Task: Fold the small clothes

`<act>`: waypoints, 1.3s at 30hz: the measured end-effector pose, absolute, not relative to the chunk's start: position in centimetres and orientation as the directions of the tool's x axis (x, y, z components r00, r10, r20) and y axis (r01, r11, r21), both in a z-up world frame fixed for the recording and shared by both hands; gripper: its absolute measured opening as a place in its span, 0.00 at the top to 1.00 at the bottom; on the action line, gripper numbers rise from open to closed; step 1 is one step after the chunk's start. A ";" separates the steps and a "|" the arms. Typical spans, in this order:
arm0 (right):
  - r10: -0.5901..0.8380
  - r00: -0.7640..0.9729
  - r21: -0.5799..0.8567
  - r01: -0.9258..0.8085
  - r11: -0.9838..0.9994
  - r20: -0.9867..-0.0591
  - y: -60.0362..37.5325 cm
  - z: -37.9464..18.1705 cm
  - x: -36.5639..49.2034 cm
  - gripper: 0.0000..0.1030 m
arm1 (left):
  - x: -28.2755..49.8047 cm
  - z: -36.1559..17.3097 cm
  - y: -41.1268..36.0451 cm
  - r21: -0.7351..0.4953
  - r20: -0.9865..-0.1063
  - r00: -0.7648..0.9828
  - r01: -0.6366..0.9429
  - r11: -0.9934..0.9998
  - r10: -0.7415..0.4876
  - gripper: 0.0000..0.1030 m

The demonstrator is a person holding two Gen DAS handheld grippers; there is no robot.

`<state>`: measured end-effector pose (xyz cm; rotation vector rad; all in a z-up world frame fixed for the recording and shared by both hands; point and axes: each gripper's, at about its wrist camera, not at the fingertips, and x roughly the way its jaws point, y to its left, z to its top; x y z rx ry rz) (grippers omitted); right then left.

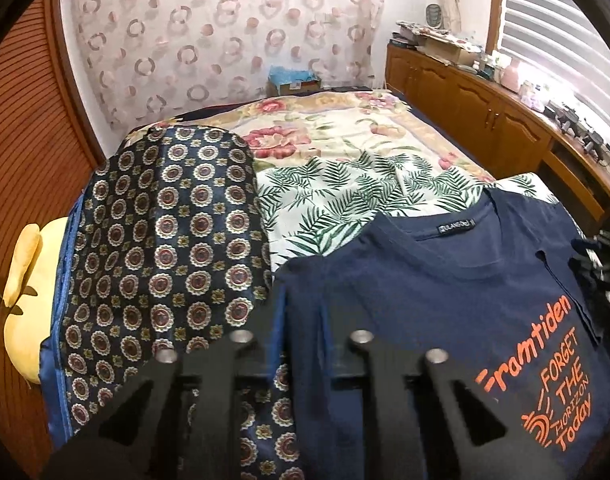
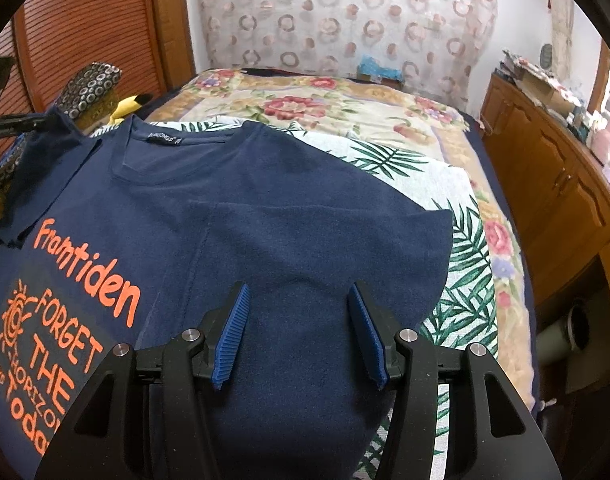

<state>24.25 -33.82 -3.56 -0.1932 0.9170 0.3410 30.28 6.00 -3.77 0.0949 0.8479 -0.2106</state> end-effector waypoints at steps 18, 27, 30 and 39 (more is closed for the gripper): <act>0.162 0.545 0.008 -0.275 0.961 -0.823 -37.2 -3.2 29.8 0.52 | 23.8 -1.0 4.8 -0.073 -0.645 0.720 0.276 0.958 -0.256 0.99; 0.106 0.568 -0.008 -0.195 0.981 -0.816 -39.4 -3.2 30.5 0.52 | 21.5 -1.1 4.7 -0.071 -0.641 0.724 0.277 0.958 -0.256 0.99; 0.100 0.570 0.004 -0.168 0.986 -0.816 -40.2 -3.2 30.9 0.52 | 20.8 -1.2 4.7 -0.073 -0.635 0.728 0.277 0.958 -0.259 0.99; 0.164 0.562 0.025 -0.247 0.969 -0.811 -38.7 -3.1 31.5 0.91 | 19.0 -2.0 4.5 -0.086 -0.639 0.722 0.274 0.958 -0.264 0.99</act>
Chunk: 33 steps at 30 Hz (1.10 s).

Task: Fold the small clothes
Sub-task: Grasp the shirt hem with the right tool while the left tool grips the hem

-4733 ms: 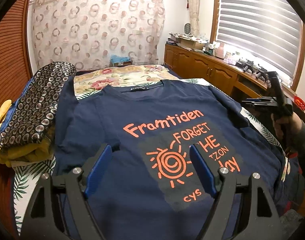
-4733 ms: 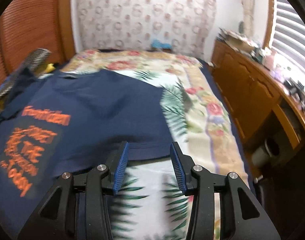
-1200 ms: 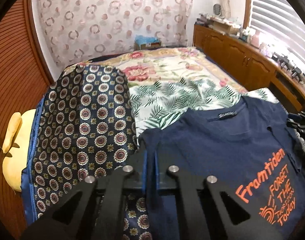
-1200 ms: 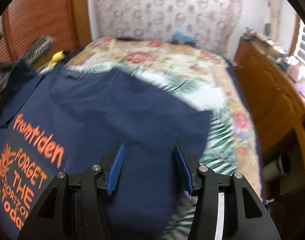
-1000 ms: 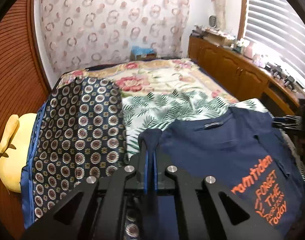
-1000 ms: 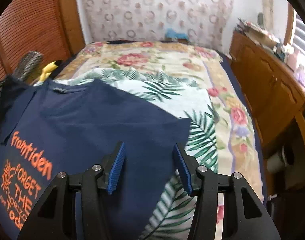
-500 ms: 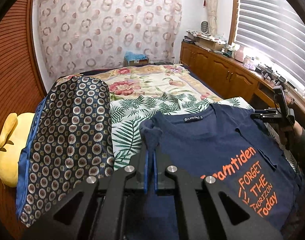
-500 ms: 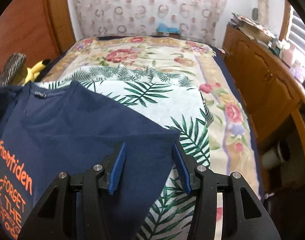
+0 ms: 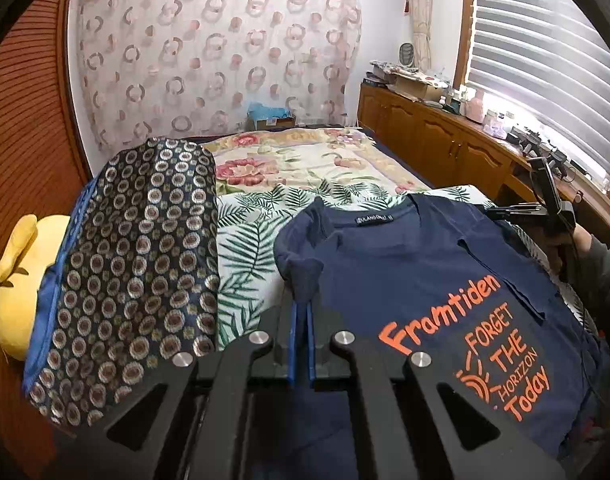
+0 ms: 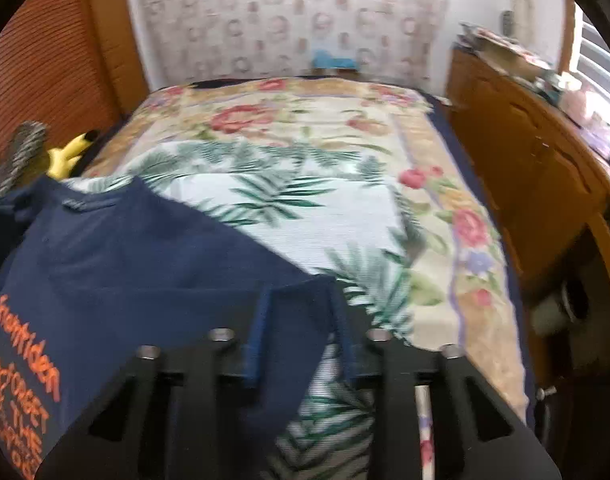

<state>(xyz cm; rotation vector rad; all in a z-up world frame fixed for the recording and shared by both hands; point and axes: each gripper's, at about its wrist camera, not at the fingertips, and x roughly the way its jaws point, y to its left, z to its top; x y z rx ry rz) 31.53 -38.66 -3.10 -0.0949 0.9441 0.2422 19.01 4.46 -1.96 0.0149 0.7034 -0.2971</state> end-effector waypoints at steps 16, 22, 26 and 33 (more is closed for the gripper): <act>0.320 0.709 0.004 -0.409 0.913 -0.628 -33.3 6.2 19.3 0.96 | 10.0 -2.7 6.4 -0.137 -0.592 0.753 0.258 0.957 -0.287 0.99; 0.349 0.730 0.009 -0.426 0.905 -0.588 -34.1 7.5 12.0 0.96 | 5.1 -4.0 7.9 -0.181 -0.582 0.758 0.233 0.956 -0.295 0.99; 0.349 0.721 0.020 -0.422 0.906 -0.599 -35.4 7.1 7.2 0.96 | 2.3 -4.5 8.9 -0.178 -0.572 0.773 0.210 0.961 -0.274 0.99; 0.300 0.730 0.022 -0.364 0.931 -0.614 -38.0 6.6 2.5 0.96 | -1.2 -4.4 10.9 -0.188 -0.569 0.789 0.150 0.970 -0.233 0.99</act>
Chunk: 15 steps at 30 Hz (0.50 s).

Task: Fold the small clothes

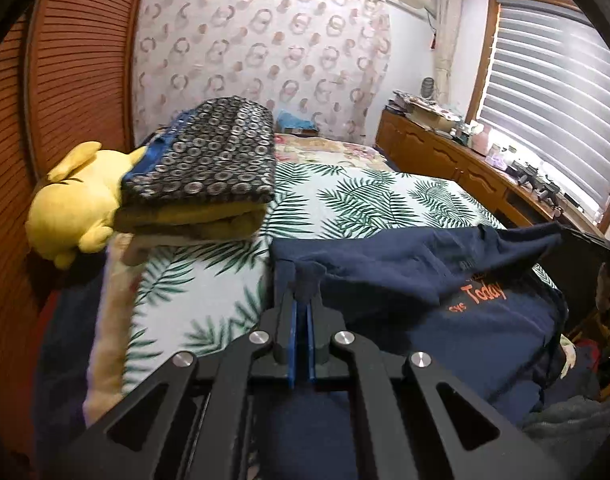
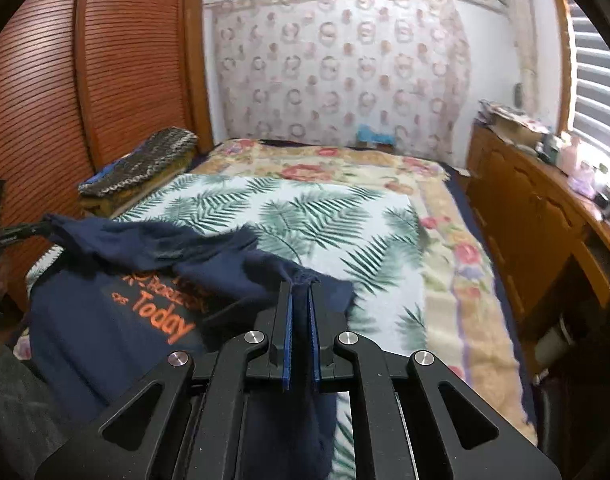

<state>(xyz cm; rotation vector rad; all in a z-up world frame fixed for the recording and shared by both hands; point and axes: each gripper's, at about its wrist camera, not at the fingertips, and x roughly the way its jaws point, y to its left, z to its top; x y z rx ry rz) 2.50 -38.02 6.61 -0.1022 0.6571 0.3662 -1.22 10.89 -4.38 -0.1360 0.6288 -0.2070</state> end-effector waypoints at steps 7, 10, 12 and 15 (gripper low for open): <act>0.287 0.718 0.021 -0.356 0.934 -0.634 -39.9 7.3 -1.0 0.96 | -3.9 -3.1 12.5 -0.186 -0.567 0.796 0.124 0.975 -0.210 0.99; 0.298 0.692 0.031 -0.370 0.928 -0.658 -39.8 6.5 -2.0 0.96 | -3.4 -3.6 12.5 -0.178 -0.595 0.777 0.124 0.976 -0.207 0.93; 0.267 0.680 0.004 -0.362 0.932 -0.683 -39.3 5.0 -2.2 0.95 | -3.1 -4.0 12.4 -0.163 -0.606 0.772 0.114 0.980 -0.191 0.85; 0.245 0.662 -0.012 -0.359 0.933 -0.709 -38.8 3.4 -1.9 0.95 | -2.9 -3.9 12.6 -0.175 -0.603 0.772 0.116 0.978 -0.199 0.72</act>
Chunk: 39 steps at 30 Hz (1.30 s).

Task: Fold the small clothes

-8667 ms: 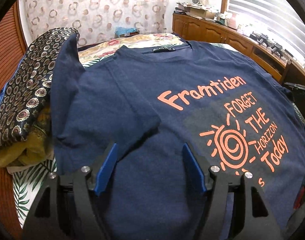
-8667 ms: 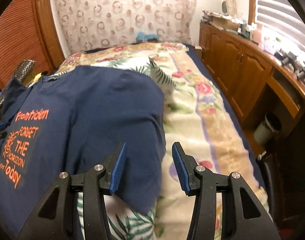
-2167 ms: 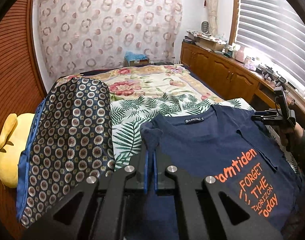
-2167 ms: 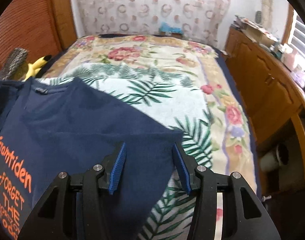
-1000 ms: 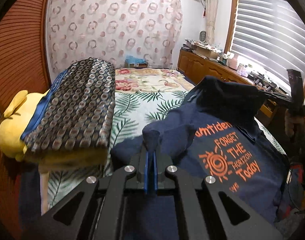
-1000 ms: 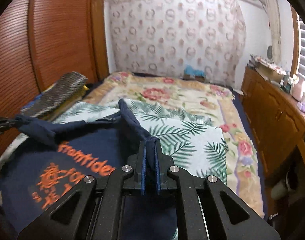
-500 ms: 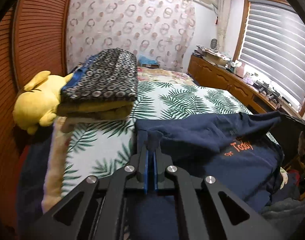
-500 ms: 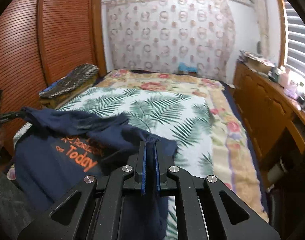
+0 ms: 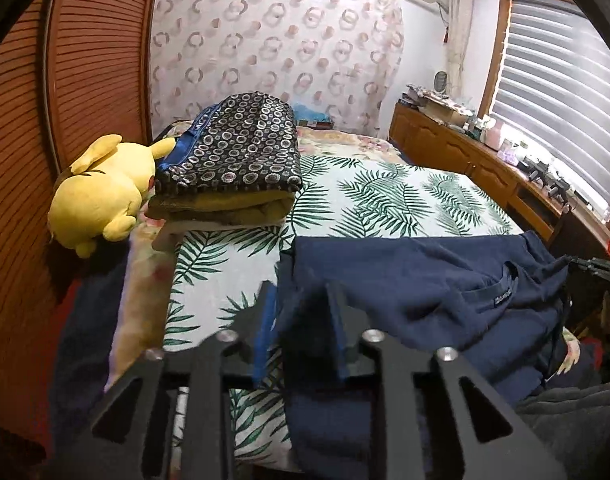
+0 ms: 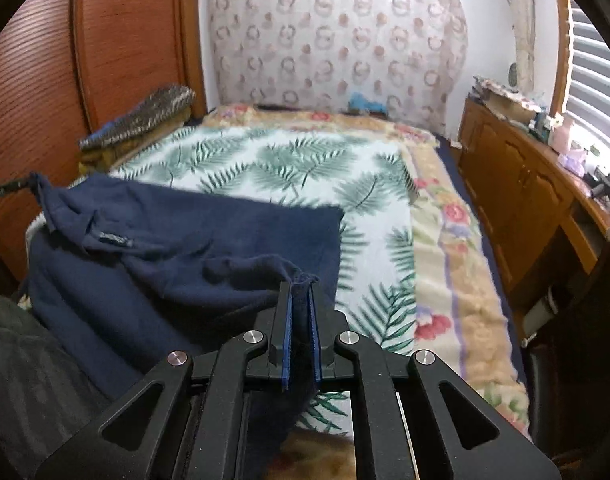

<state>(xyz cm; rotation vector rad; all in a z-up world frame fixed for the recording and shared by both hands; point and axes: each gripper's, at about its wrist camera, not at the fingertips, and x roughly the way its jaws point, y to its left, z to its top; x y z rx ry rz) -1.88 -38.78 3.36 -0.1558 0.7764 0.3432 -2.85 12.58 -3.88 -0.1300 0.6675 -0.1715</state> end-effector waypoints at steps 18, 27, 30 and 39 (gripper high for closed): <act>0.214 0.675 -0.076 -0.373 0.925 -0.706 -36.8 4.5 6.0 0.59 | 6.6 -4.5 11.5 -0.110 -0.665 0.719 0.170 0.979 -0.200 0.44; 0.191 0.591 -0.012 -0.323 0.946 -0.784 -37.4 -0.6 10.3 0.56 | 10.3 -7.7 10.6 -0.090 -0.736 0.650 0.182 0.979 -0.189 0.44; 0.214 0.578 0.035 -0.306 0.952 -0.787 -38.0 -0.9 10.4 0.57 | 10.6 -8.9 10.2 -0.088 -0.755 0.628 0.190 0.978 -0.190 0.44; 0.277 0.569 0.093 -0.330 0.939 -0.775 -37.9 -0.4 10.2 0.90 | 10.5 -10.9 10.1 -0.074 -0.770 0.613 0.193 0.978 -0.179 0.43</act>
